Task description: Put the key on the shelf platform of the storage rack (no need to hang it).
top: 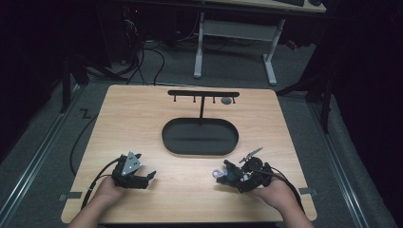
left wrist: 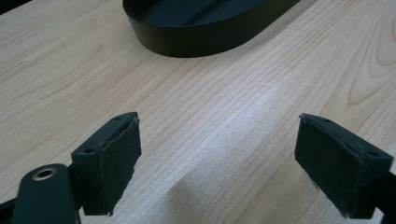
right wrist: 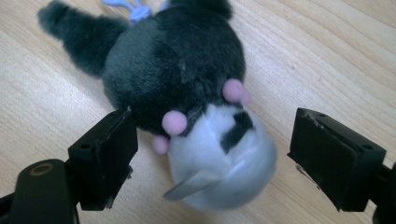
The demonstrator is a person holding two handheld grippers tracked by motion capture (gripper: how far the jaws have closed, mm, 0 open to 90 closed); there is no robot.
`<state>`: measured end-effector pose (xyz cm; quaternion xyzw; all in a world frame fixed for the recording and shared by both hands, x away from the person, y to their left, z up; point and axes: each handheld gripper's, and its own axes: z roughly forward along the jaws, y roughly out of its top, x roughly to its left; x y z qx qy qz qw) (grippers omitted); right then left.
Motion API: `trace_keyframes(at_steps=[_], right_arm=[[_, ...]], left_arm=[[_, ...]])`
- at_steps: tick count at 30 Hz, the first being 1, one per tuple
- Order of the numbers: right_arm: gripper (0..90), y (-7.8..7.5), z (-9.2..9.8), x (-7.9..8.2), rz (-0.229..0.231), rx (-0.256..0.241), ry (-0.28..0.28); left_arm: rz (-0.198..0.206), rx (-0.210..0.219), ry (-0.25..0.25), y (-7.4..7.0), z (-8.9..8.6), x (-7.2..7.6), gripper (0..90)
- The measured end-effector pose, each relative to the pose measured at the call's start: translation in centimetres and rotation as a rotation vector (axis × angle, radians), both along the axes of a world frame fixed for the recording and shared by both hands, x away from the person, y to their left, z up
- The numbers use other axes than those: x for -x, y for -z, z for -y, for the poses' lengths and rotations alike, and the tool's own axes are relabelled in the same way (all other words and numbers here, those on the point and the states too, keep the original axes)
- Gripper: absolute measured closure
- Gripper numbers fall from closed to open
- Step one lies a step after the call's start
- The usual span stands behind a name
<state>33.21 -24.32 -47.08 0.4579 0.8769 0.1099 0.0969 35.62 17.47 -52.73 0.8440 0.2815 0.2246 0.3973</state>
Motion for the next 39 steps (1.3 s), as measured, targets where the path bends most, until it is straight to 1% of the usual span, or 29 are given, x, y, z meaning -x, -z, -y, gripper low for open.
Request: trace_keyframes(at_steps=[5,7,8,10,13,15,17,20,22,25,26,27,28,29,31,32,33,34,37,38,39], right_arm=[[18.9,0.5,-0.3,-0.1,-0.019,-0.003,-0.004],[19.4,0.6,-0.3,-0.1,-0.020,-0.003,-0.013],[23.0,0.6,-0.4,-0.1,-0.026,-0.013,-0.003],[26.0,0.6,-0.4,-0.1,-0.024,-0.018,-0.007],[32.7,0.6,-0.4,-0.1,-0.029,-0.029,-0.006],[35.0,0.6,-0.4,0.0,-0.024,-0.026,-0.015],[38.0,0.6,-0.4,0.0,-0.026,-0.028,-0.005],[40.9,0.5,-0.4,0.1,-0.029,-0.027,-0.006],[41.0,0.5,-0.4,0.1,-0.034,-0.028,0.000],[38.5,0.5,-0.3,0.2,-0.036,-0.034,0.004],[33.0,0.5,-0.1,0.2,-0.047,-0.048,0.029],[33.0,0.5,-0.1,0.2,-0.047,-0.048,0.029],[30.2,0.6,0.0,0.1,-0.048,-0.052,0.032],[25.8,0.6,0.1,0.1,-0.057,-0.051,0.054],[24.7,0.7,0.2,0.2,-0.052,-0.055,0.050],[22.3,0.8,0.2,0.2,-0.059,-0.049,0.060],[22.3,0.8,0.2,0.2,-0.059,-0.049,0.060],[22.1,1.0,0.1,0.3,-0.069,-0.047,0.055],[23.0,1.1,0.0,0.4,-0.066,-0.033,0.050],[29.8,1.1,0.0,0.5,-0.056,-0.037,0.034],[29.8,1.1,0.0,0.5,-0.056,-0.037,0.034]], left_arm=[[-0.001,0.001,0.000,0.0,0.0,0.0,15.4],[-0.001,0.001,0.000,0.0,0.0,0.0,15.4],[0.000,-0.001,0.000,0.0,0.0,0.0,15.4],[0.000,-0.001,0.000,0.0,0.0,0.0,15.4],[0.001,-0.001,0.000,0.0,0.0,0.0,15.4],[0.001,-0.001,0.000,0.0,0.0,0.0,15.4],[-0.001,0.000,-0.001,0.0,0.0,0.0,15.4],[0.000,-0.001,0.000,0.0,0.0,0.0,15.4],[0.000,-0.001,0.000,0.0,0.0,0.0,15.4],[-0.001,0.000,-0.001,0.0,0.0,0.0,15.4],[0.000,-0.001,-0.001,0.0,0.0,0.0,15.4],[0.000,-0.001,-0.001,0.0,0.0,0.0,15.4],[0.001,-0.002,-0.001,0.0,0.0,0.0,15.4],[0.001,-0.002,0.000,0.0,0.0,0.0,15.4],[0.001,-0.001,-0.001,0.0,0.0,0.0,15.4],[0.001,-0.001,-0.002,0.0,0.0,0.0,15.4],[0.001,-0.001,-0.002,0.0,0.0,0.0,15.4],[0.001,-0.002,-0.001,0.0,0.0,0.0,15.4],[0.001,-0.002,-0.001,0.0,0.0,0.0,15.4],[0.000,-0.001,-0.002,0.0,0.0,0.0,15.4],[0.000,-0.001,-0.002,0.0,0.0,0.0,15.4]])
